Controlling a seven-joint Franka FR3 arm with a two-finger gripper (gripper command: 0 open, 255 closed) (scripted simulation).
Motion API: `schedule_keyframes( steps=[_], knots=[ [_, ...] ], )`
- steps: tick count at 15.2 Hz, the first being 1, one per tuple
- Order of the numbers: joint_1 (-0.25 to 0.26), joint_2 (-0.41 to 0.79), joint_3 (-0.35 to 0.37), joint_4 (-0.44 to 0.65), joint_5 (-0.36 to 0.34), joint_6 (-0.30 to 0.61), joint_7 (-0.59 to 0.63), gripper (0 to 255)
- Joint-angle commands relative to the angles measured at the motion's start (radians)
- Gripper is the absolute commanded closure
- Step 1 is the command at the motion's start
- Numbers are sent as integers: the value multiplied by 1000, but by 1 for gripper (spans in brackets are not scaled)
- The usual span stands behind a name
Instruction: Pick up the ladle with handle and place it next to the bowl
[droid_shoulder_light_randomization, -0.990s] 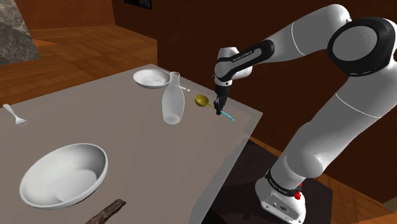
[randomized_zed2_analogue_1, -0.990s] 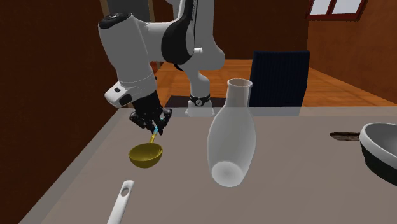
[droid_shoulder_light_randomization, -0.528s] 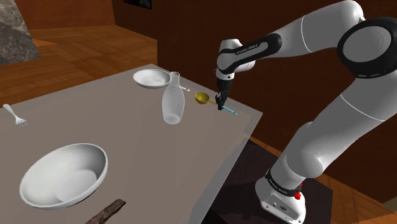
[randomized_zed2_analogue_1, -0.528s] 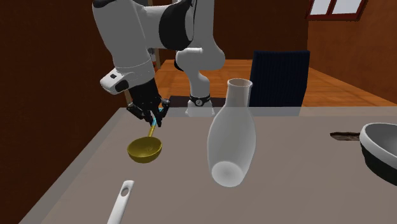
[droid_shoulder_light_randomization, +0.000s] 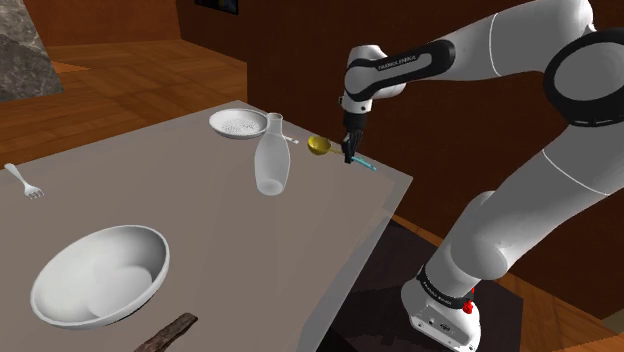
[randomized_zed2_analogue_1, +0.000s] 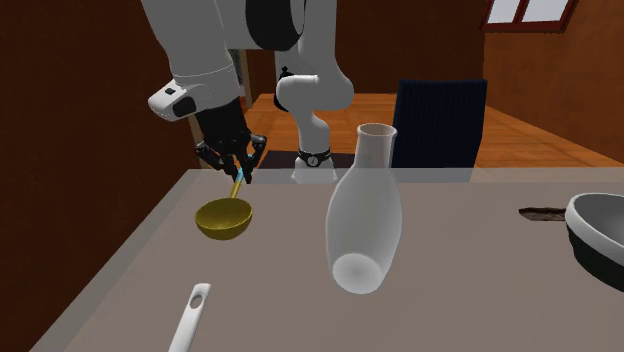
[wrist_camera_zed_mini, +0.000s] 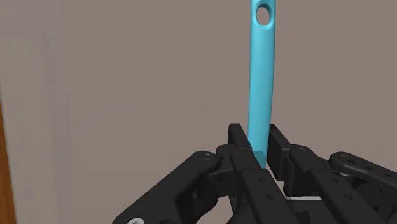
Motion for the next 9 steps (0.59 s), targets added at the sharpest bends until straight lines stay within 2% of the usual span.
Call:
schedule_keyframes(
  steps=[1,9],
  knots=[
    [0,-10,1,19,-2,-29,1,255],
    [0,-43,6,97,-6,-139,8,255]
  ],
)
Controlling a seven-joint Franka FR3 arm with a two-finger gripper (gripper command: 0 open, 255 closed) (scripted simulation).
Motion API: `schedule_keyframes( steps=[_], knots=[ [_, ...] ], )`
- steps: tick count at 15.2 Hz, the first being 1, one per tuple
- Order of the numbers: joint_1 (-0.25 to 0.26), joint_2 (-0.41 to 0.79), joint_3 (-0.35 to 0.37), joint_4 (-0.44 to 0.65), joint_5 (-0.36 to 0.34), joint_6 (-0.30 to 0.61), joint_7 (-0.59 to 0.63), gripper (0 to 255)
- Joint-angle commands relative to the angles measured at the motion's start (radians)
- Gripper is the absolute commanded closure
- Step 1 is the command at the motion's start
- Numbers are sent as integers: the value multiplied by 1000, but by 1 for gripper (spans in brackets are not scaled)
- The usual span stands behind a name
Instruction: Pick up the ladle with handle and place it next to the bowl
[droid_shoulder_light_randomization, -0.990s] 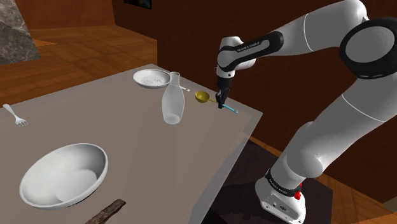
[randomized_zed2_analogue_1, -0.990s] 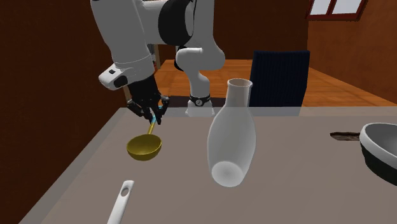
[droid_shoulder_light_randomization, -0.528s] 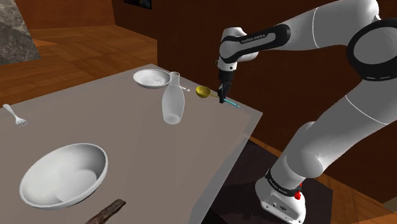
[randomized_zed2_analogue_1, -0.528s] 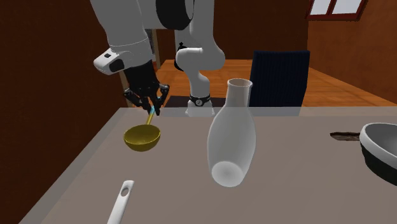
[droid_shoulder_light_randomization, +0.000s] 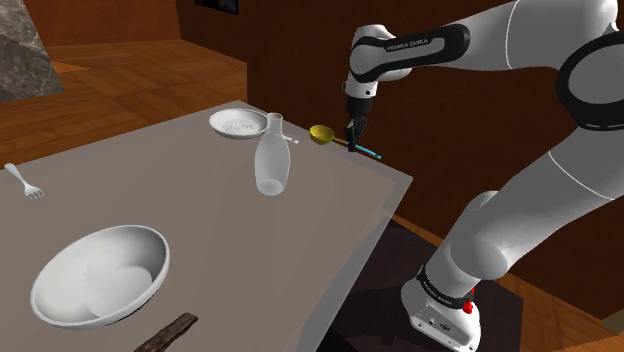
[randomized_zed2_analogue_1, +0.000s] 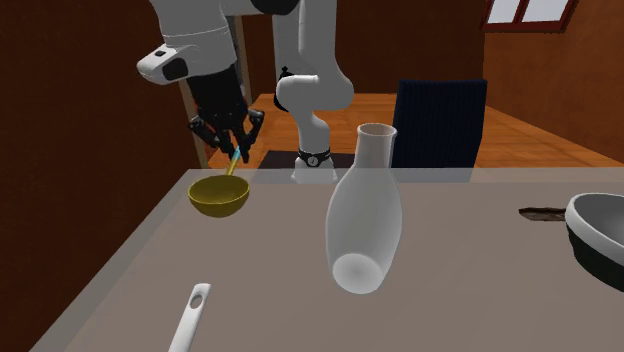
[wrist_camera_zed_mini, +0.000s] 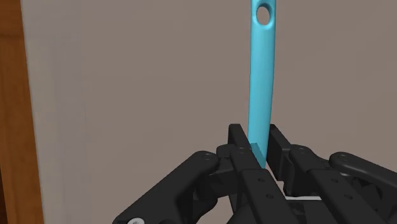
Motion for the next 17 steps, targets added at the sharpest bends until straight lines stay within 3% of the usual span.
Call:
schedule_keyframes(
  steps=[1,7,17],
  knots=[
    [0,-2,0,27,0,-29,-1,255],
    [1,-15,3,89,-1,-104,2,255],
    [109,23,152,119,83,-89,232,255]
  ],
)
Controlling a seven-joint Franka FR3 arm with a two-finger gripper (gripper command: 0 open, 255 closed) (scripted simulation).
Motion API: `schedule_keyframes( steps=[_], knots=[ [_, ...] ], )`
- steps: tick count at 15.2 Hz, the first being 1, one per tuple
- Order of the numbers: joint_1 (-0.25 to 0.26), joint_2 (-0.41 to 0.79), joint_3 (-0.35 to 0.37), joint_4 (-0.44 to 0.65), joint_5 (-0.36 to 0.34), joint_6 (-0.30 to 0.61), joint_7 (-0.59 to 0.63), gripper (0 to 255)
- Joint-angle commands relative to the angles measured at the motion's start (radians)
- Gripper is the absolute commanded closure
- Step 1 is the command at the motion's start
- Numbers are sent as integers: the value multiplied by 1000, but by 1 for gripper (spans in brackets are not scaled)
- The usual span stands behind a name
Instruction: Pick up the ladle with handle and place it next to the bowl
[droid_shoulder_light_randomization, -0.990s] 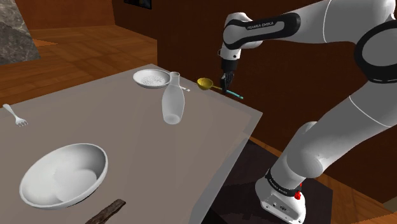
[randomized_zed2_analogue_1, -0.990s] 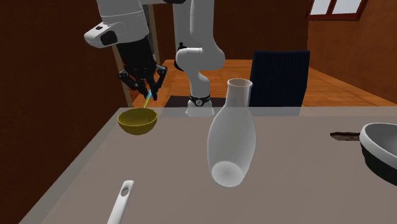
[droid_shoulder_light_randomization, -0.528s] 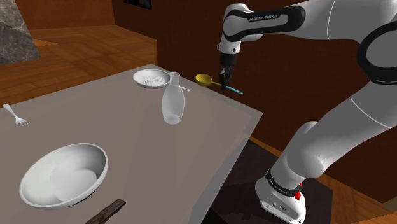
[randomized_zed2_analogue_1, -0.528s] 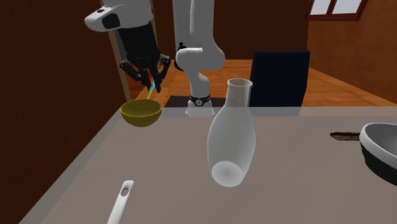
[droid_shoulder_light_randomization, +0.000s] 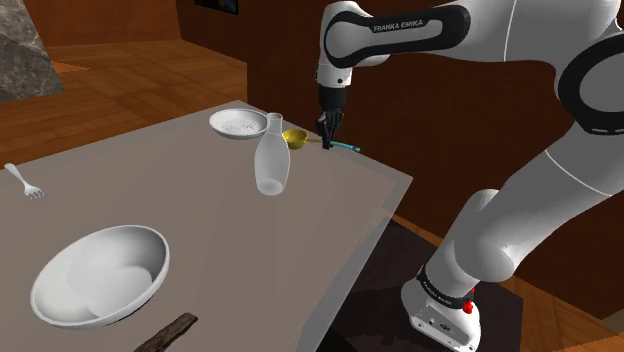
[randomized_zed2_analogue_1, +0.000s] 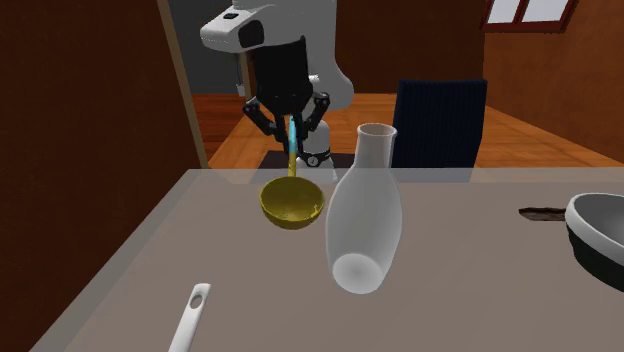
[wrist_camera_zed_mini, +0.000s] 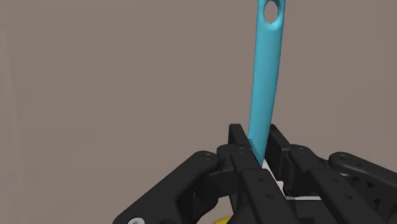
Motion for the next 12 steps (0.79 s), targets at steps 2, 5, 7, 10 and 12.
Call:
schedule_keyframes(
  steps=[2,5,7,10,12],
  knots=[
    [33,21,43,22,23,3,69,255],
    [64,57,83,60,43,7,135,255],
    [85,85,109,90,54,9,179,255],
    [116,135,146,144,67,11,244,255],
    [136,172,170,186,72,11,287,255]
  ],
)
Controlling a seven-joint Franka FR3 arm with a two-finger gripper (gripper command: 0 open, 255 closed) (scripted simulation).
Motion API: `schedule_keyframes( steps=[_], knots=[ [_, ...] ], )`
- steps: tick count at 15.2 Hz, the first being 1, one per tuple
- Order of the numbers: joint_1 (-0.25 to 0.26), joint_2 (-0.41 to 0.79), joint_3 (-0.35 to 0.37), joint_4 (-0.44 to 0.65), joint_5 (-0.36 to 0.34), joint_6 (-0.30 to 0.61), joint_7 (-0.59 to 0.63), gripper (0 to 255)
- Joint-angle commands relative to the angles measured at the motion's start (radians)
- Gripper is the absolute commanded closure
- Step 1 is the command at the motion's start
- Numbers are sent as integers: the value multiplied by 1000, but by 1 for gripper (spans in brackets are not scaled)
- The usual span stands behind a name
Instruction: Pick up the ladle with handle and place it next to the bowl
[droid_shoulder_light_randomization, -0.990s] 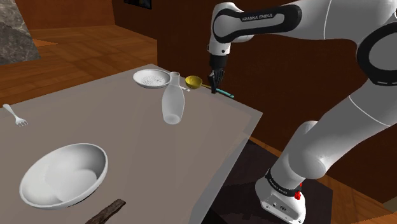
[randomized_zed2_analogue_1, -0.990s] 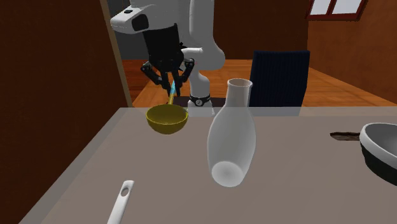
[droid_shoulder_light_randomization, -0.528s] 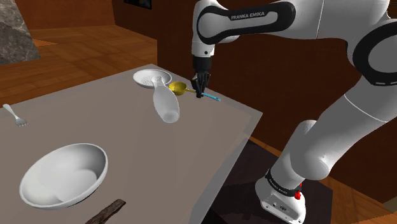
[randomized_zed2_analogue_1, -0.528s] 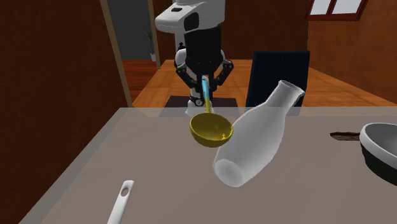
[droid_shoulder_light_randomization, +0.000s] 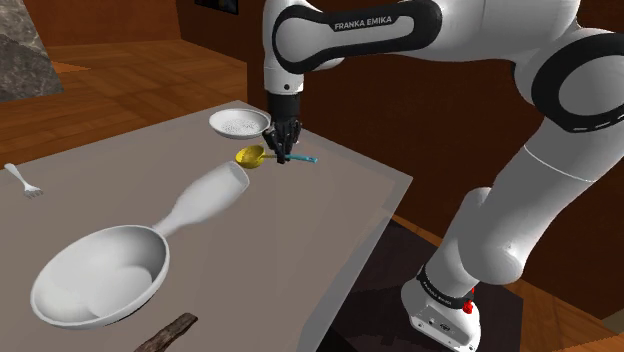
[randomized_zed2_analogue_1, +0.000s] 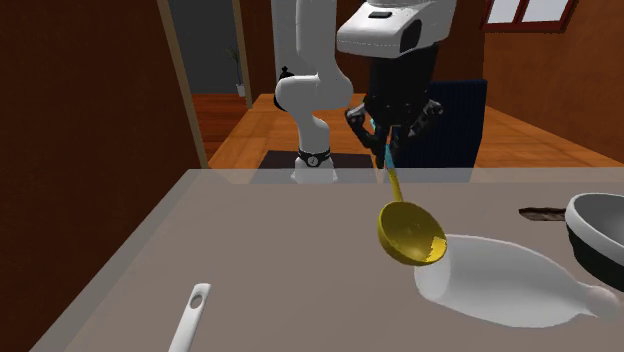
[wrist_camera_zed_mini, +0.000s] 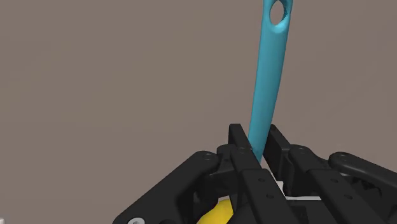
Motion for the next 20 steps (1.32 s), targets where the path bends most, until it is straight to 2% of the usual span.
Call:
schedule_keyframes(
  steps=[1,8,14,20],
  knots=[
    [20,39,23,51,5,-7,45,255],
    [96,202,92,250,-1,-26,194,255],
    [175,384,135,492,-29,-74,319,255],
    [174,387,133,416,-29,4,310,255]
  ],
)
